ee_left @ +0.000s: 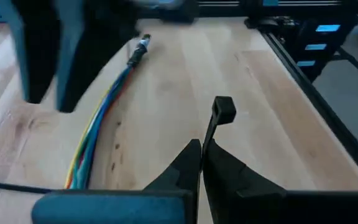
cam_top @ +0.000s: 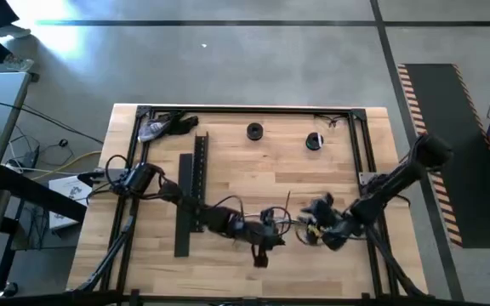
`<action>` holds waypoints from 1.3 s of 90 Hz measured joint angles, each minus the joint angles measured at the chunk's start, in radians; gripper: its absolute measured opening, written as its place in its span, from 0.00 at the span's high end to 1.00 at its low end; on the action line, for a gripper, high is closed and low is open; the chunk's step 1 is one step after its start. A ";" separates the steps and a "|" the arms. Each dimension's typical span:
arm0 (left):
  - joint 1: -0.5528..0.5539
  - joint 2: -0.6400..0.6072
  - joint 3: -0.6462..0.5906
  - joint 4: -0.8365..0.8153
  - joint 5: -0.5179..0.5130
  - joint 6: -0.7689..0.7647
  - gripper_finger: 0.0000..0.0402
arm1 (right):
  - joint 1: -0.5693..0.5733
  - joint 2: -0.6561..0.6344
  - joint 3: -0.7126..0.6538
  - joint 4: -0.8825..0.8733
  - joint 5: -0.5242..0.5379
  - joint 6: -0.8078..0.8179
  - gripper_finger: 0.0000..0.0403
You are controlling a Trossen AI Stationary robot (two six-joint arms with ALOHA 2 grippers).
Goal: Ziptie cables
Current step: Wrap the black zip tie on the cable
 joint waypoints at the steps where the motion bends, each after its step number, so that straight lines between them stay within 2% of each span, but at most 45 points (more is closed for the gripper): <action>1: 0.001 0.000 0.000 0.001 0.000 0.003 1.00 | -0.010 0.000 -0.009 0.017 -0.011 -0.009 0.63; 14: 0.006 0.000 0.000 0.017 0.002 0.007 1.00 | -0.164 0.002 -0.171 0.329 -0.186 -0.173 0.57; 31: 0.006 0.000 0.000 0.016 0.018 0.007 1.00 | -0.342 0.001 -0.338 0.695 -0.273 -0.247 0.50; 37: 0.006 0.000 0.000 0.017 0.018 0.008 1.00 | -0.396 0.001 -0.361 0.746 -0.311 -0.276 0.47; 55: 0.006 0.000 0.000 0.017 0.019 0.020 1.00 | -0.518 0.011 -0.356 0.755 -0.445 -0.384 0.37; 69: 0.006 0.000 0.000 0.016 0.019 0.033 1.00 | -0.560 0.040 -0.341 0.778 -0.513 -0.455 0.33; 86: 0.006 0.000 0.000 0.016 0.019 0.037 1.00 | -0.575 0.118 -0.341 0.909 -0.565 -0.504 0.33; 117: 0.006 0.000 0.000 0.014 0.018 0.036 1.00 | -0.524 0.274 -0.299 1.073 -0.607 -0.635 0.33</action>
